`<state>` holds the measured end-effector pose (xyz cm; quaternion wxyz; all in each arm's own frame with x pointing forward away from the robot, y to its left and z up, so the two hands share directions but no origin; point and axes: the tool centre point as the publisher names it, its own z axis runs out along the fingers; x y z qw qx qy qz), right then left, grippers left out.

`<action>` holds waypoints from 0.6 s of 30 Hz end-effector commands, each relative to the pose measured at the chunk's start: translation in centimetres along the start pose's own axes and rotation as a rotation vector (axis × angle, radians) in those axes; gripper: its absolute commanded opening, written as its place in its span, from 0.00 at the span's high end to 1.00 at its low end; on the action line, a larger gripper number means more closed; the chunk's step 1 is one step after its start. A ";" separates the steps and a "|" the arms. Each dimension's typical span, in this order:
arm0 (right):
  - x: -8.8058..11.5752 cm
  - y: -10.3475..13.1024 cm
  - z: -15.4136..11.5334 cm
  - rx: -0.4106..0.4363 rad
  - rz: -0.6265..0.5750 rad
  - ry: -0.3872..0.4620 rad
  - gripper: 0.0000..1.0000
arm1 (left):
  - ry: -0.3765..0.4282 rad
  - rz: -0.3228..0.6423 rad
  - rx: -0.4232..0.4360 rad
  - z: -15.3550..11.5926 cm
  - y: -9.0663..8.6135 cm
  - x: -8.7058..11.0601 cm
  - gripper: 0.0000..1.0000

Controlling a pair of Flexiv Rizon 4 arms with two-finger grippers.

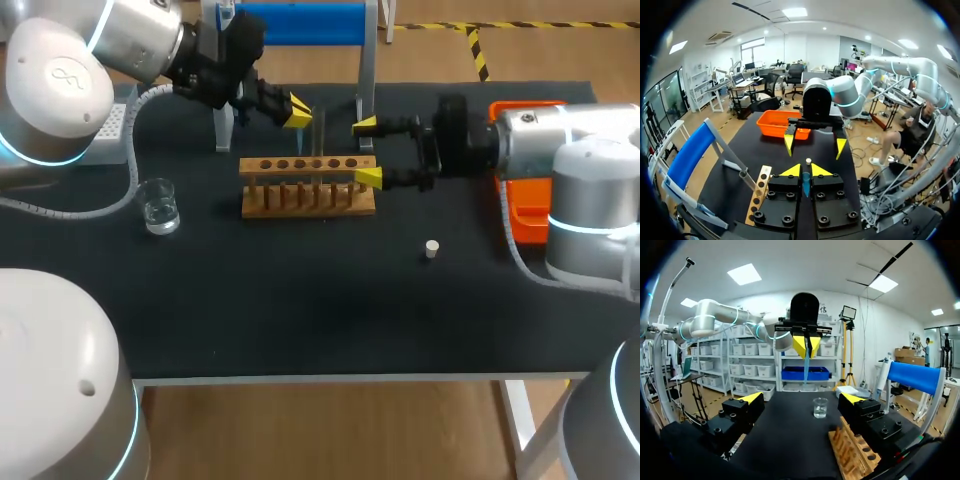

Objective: Invert the test tube, pick up the pipette, mount the tip to pipette, aspirate from beaker and dispense into the tube, eject the tip, return the pipette, and cap with the stopper.

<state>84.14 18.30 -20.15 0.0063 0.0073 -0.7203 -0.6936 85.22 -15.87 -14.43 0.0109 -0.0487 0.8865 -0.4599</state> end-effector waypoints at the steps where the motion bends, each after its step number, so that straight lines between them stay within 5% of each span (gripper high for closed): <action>1: -0.4 0.3 1.8 -0.005 -0.006 0.037 0.00 | 0.003 -0.001 -0.004 -0.1 0.0 0.0 1.00; 18: -1.2 1.0 7.2 -0.013 0.021 0.054 0.00 | 0.003 -0.001 -0.004 -0.1 0.0 0.0 1.00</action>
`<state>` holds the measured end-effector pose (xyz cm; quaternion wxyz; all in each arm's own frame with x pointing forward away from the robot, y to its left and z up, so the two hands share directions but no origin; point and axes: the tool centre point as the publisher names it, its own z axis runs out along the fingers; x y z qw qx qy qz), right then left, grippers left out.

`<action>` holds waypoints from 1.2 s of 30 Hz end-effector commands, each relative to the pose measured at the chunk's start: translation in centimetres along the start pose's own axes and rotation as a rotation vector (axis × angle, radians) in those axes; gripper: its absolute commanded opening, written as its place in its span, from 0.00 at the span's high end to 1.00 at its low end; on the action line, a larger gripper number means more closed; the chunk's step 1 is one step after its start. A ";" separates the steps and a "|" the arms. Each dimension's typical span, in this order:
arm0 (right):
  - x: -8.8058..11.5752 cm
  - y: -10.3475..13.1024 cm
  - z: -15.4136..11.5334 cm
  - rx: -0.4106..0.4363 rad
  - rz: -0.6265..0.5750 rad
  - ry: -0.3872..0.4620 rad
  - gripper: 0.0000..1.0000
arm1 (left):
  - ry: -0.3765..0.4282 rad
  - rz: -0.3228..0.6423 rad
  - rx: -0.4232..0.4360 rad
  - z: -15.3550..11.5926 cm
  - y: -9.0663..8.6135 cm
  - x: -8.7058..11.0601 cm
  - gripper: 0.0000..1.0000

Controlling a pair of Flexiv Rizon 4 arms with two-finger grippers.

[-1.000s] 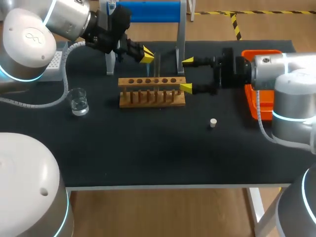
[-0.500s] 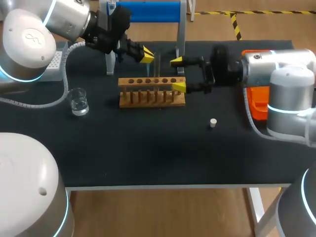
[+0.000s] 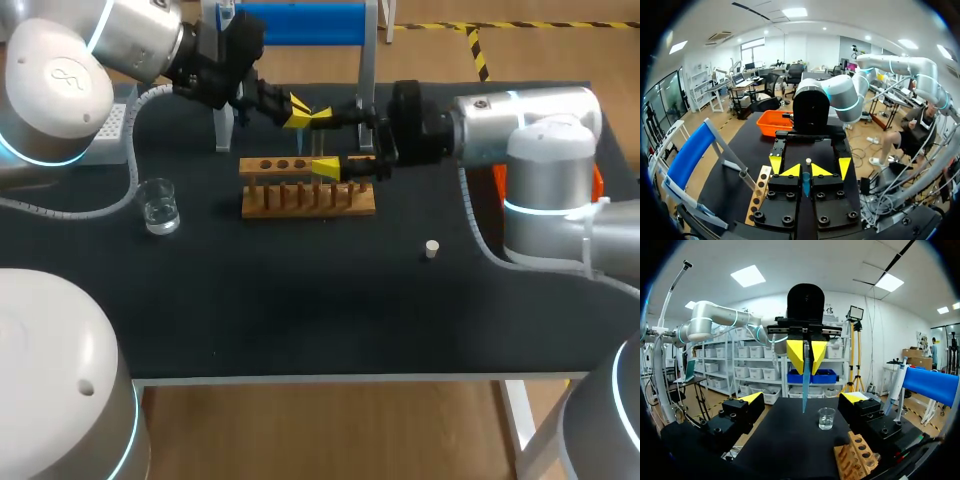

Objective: Invert the test tube, pick up the pipette, mount the tip to pipette, aspirate from beaker and dispense into the tube, eject the tip, return the pipette, and cap with the stopper.

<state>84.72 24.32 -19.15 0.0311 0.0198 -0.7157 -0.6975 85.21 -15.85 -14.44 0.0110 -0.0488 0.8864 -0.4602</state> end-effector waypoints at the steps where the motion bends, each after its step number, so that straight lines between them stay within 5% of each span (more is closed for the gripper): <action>1: -0.6 -0.2 1.4 -0.002 0.006 0.001 0.00 | 0.003 -0.001 -0.005 -0.1 -0.1 0.0 1.00; 20: -0.9 0.8 3.2 -0.035 -0.003 0.012 0.00 | 0.003 -0.001 -0.005 -0.1 -0.1 0.0 1.00; 29: -0.8 1.0 3.4 -0.046 -0.001 0.021 0.47 | 0.003 -0.001 -0.005 -0.1 -0.1 0.0 1.00; 36: -0.7 1.2 3.3 -0.053 -0.003 0.026 0.65 | 0.003 -0.001 -0.005 -0.1 -0.1 0.0 1.00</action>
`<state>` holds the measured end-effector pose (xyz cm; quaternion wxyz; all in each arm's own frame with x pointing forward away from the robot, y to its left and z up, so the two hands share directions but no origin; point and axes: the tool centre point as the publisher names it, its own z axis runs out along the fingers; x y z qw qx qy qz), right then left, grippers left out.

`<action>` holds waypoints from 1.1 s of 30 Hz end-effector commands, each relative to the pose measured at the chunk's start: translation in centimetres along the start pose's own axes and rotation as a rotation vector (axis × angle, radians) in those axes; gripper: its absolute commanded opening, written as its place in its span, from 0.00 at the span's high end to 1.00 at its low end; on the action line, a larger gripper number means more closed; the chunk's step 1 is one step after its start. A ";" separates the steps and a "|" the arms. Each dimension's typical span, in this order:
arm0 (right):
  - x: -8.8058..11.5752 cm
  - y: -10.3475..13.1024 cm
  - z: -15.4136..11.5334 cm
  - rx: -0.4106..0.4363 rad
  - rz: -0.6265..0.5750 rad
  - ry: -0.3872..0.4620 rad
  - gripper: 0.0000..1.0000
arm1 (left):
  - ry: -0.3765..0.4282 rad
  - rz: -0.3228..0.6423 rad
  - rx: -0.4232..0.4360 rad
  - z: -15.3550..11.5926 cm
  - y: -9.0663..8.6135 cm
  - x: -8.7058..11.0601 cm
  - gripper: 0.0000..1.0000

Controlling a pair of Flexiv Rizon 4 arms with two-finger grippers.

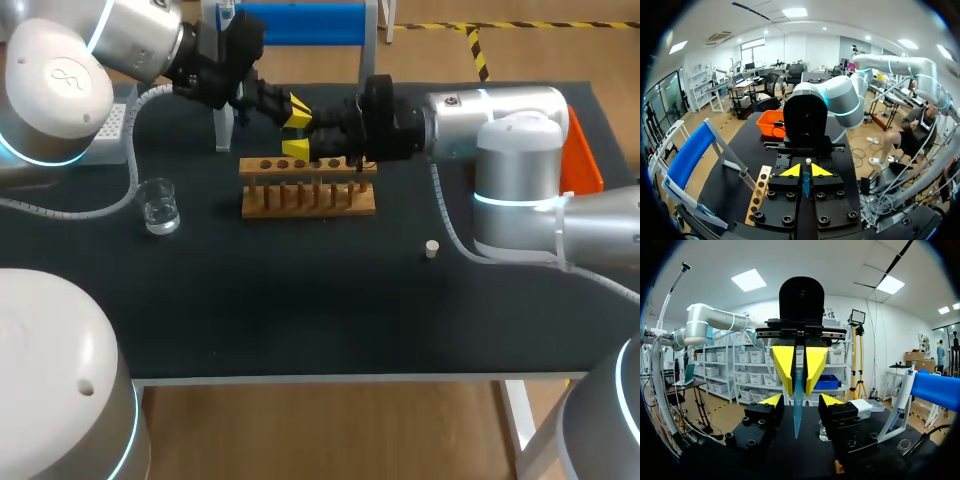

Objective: Invert the test tube, pick up the pipette, mount the tip to pipette, aspirate from beaker and dispense into the tube, eject the tip, return the pipette, and cap with the stopper.

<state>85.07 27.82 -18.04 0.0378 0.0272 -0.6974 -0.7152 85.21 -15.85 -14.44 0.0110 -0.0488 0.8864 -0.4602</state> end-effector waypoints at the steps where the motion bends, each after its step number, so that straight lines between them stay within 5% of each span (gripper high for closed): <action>1: 0.0 0.0 -0.1 -0.003 -0.001 0.006 0.70 | 0.004 -0.001 -0.005 -0.1 -0.1 0.0 1.00; 5: 0.0 0.1 -0.1 -0.004 -0.002 0.009 1.00 | 0.004 -0.001 -0.005 -0.1 -0.1 0.0 1.00; 11: 0.2 0.2 -0.2 -0.004 -0.005 0.014 1.00 | 0.004 -0.001 -0.005 -0.1 -0.1 0.0 1.00; 13: 0.3 0.2 -0.3 -0.004 -0.005 0.016 1.00 | 0.004 -0.001 -0.005 -0.1 -0.1 0.0 0.00; 21: 1.1 -0.2 -2.7 0.000 -0.002 0.010 1.00 | 0.004 -0.001 -0.005 -0.1 -0.1 0.0 0.00; 33: 4.2 -1.6 -12.0 0.030 -0.003 -0.012 1.00 | 0.004 -0.001 -0.005 -0.1 -0.1 0.0 0.00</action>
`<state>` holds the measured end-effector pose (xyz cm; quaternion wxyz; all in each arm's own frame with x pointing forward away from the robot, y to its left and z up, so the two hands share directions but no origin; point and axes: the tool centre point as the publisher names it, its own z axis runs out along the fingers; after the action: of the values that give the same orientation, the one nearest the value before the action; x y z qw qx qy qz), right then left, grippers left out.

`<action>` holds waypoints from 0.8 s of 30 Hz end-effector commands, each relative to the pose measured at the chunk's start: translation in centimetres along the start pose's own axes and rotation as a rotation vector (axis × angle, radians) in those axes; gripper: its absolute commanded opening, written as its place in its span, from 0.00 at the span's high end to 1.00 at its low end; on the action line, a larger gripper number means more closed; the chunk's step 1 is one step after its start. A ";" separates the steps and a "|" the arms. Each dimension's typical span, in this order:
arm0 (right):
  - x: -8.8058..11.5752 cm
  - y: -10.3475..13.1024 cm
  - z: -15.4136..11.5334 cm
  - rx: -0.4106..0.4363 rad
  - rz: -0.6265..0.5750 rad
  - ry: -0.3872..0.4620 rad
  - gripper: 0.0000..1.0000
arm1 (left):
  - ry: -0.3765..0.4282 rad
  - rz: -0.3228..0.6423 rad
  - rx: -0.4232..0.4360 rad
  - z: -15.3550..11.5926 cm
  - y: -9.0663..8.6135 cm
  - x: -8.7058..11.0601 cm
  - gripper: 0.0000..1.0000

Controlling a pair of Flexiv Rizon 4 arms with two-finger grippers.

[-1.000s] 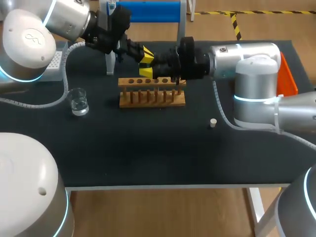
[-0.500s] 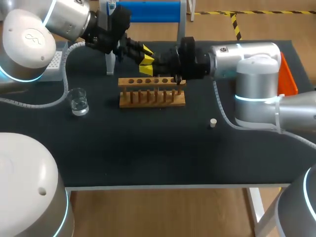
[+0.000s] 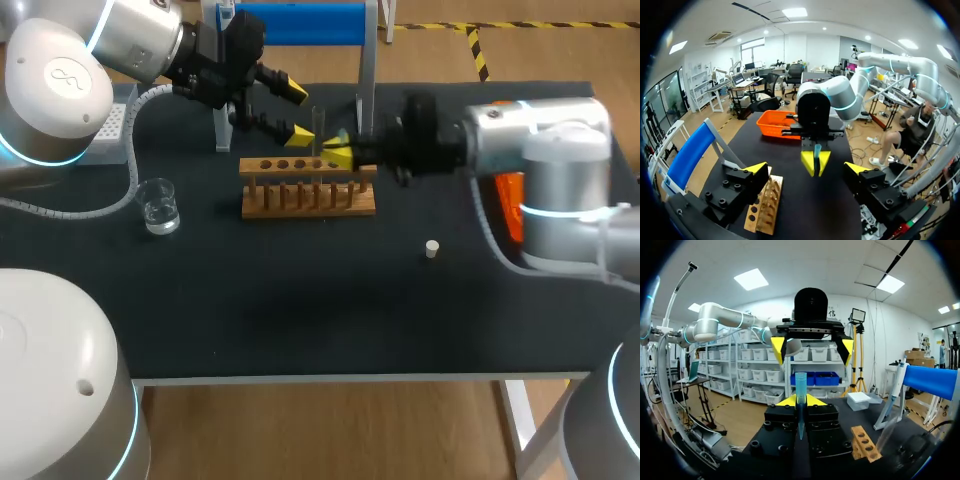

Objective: Invert the test tube, pick up the pipette, mount the tip to pipette, aspirate from beaker and dispense into the tube, eject the tip, return the pipette, and cap with the stopper.

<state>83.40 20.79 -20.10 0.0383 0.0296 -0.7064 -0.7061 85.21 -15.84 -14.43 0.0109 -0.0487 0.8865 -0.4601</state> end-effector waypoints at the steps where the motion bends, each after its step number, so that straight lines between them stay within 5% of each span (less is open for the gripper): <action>1: 2.3 0.1 -5.9 0.004 -0.003 -0.021 1.00 | 0.003 -0.001 -0.005 -0.1 -0.1 0.0 0.00; 11: 4.6 -1.0 -13.6 -0.043 -0.014 -0.054 1.00 | 0.003 -0.001 -0.005 -0.1 -0.1 0.0 0.00; 24: 5.6 -3.3 -18.6 -0.034 0.008 -0.067 1.00 | 0.003 -0.001 -0.005 -0.1 -0.1 0.0 0.00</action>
<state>79.90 3.53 -23.07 0.0163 0.0023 -0.6964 -0.7175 85.21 -15.84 -14.43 0.0109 -0.0487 0.8864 -0.4601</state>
